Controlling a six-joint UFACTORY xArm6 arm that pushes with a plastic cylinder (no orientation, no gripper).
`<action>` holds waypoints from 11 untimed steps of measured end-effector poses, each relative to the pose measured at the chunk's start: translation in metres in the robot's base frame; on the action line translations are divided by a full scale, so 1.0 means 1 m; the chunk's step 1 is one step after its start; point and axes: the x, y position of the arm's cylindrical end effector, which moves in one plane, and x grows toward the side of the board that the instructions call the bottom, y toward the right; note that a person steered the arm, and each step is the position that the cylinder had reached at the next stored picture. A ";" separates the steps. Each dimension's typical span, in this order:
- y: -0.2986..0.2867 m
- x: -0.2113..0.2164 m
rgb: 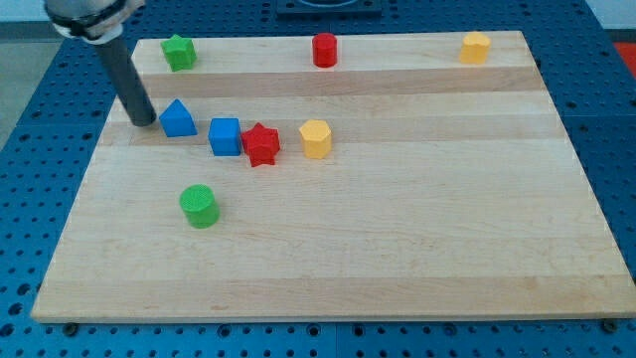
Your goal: Point at blue cube
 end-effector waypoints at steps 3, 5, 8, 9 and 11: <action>0.095 0.040; 0.113 0.071; 0.073 0.087; 0.053 0.102; 0.041 0.164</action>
